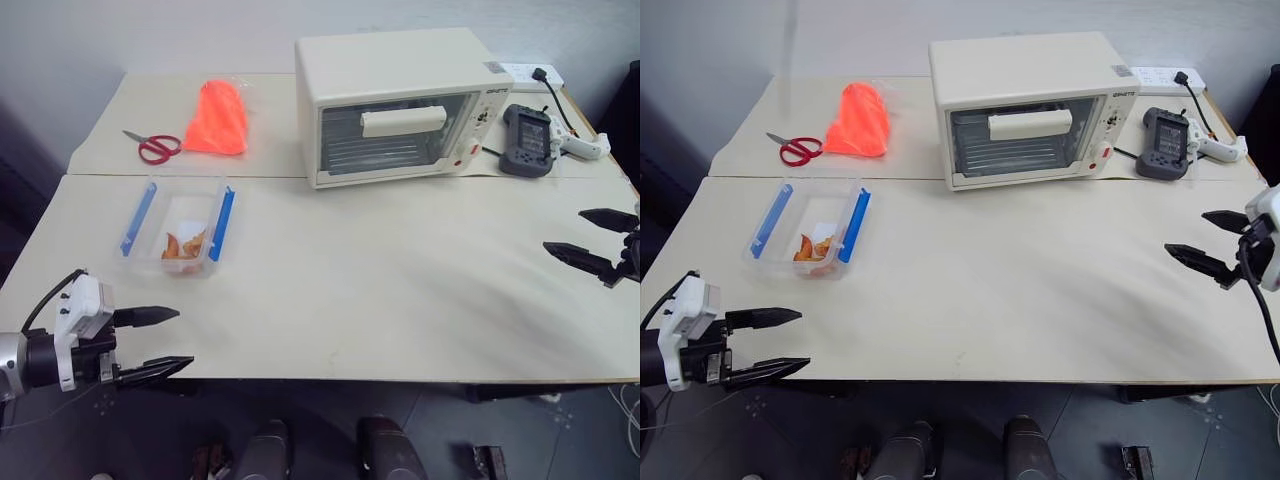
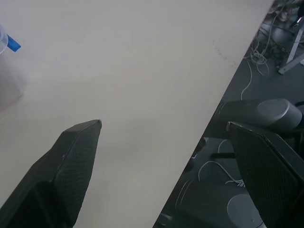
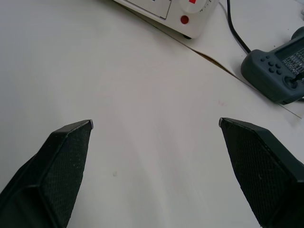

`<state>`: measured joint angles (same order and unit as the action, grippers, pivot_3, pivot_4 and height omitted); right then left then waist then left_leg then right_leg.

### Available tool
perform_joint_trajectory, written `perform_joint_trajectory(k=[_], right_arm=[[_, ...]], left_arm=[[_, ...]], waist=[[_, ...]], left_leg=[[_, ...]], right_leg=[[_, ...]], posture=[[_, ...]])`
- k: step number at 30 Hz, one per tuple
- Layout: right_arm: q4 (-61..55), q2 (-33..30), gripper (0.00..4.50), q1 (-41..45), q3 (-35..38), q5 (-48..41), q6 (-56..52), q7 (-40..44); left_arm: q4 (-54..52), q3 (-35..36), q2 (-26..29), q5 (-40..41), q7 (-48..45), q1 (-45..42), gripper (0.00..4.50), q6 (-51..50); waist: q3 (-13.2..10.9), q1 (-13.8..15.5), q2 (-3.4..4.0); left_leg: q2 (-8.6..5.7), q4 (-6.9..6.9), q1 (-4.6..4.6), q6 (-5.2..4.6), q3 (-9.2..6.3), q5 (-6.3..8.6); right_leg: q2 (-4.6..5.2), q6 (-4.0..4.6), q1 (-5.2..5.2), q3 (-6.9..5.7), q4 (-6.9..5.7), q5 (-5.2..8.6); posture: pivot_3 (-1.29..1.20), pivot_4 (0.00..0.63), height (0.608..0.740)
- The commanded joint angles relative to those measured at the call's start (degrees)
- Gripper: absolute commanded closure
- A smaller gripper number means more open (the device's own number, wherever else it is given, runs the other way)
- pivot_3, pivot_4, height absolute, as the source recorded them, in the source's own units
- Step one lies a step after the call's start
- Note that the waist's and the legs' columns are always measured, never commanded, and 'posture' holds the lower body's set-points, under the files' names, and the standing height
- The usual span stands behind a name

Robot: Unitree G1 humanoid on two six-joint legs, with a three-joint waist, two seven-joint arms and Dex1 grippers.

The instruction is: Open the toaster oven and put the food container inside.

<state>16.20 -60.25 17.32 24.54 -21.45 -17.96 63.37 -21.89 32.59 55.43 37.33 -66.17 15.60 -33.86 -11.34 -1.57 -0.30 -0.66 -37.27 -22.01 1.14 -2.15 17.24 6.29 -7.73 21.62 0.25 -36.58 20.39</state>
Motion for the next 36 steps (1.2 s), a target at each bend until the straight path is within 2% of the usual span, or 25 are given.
perform_joint_trajectory(k=[1,16,20,24,28,32,36], right_arm=[[-0.3,-0.8,0.05,0.8,0.2,-0.1,1.3,0.0],[-4.9,0.6,0.05,-2.6,1.2,-2.0,-2.7,-3.5],[-8.0,2.6,0.05,-3.3,1.2,-2.8,-4.4,-6.9],[-13.9,6.2,0.05,-2.6,-0.5,-4.3,-7.0,-10.1],[-15.1,10.6,0.05,3.8,-6.0,-3.4,-8.0,-13.2],[-9.8,14.5,0.05,13.8,-11.4,0.0,-6.2,-16.1],[-1.6,18.4,0.05,23.9,-15.5,3.5,-3.4,-18.1]], left_arm=[[0.7,0.0,0.3,0.2,0.6,-1.6,0.0,0.0],[-1.7,-4.2,-2.3,0.2,5.6,-3.6,0.0,-2.6],[-4.1,-6.4,-3.1,3.4,7.2,-6.8,0.0,-5.3],[-7.2,-9.1,-4.5,12.8,9.2,-15.3,0.0,-11.0],[-5.2,-15.2,-6.3,18.2,11.4,-30.4,0.0,-14.8],[0.5,-19.5,-8.8,18.6,12.1,-42.6,0.0,-16.1],[6.9,-24.3,-10.5,14.0,10.6,-50.9,0.0,-14.0]], waist=[[0.0,0.0,0.0],[0.0,0.0,0.0],[0.0,0.1,0.0],[0.0,0.1,0.0],[0.0,0.1,0.0],[0.0,-0.2,0.0],[0.0,-0.1,0.0]], left_leg=[[0.0,0.0,0.0,0.0,0.0,0.0],[0.0,-0.04,0.02,0.0,-0.01,0.0],[-0.01,-0.07,0.02,0.02,-0.02,-0.01],[-0.01,-0.17,0.01,0.07,-0.05,-0.04],[-0.05,-0.27,0.0,0.15,-0.09,-0.08],[-0.08,-0.34,0.02,0.2,-0.08,-0.11],[-0.2,-0.37,-0.06,0.23,-0.11,-0.13]], right_leg=[[0.0,0.0,0.0,0.0,-0.01,0.0],[0.0,-0.01,0.0,0.01,-0.11,0.0],[0.0,-0.01,0.0,0.01,-0.16,-0.01],[0.0,-0.02,0.0,-0.01,-0.28,-0.01],[-0.02,-0.05,0.0,-0.02,-0.36,-0.03],[-0.07,-0.06,0.02,-0.01,-0.46,-0.03],[-0.11,-0.06,0.12,-0.04,-0.47,-0.03]], posture=[[0.0,0.15,0.74],[0.0,0.15,0.74],[0.0,0.15,0.74],[0.0,0.15,0.74],[0.0,0.15,0.74],[0.0,0.15,0.74],[0.0,0.15,0.74]])
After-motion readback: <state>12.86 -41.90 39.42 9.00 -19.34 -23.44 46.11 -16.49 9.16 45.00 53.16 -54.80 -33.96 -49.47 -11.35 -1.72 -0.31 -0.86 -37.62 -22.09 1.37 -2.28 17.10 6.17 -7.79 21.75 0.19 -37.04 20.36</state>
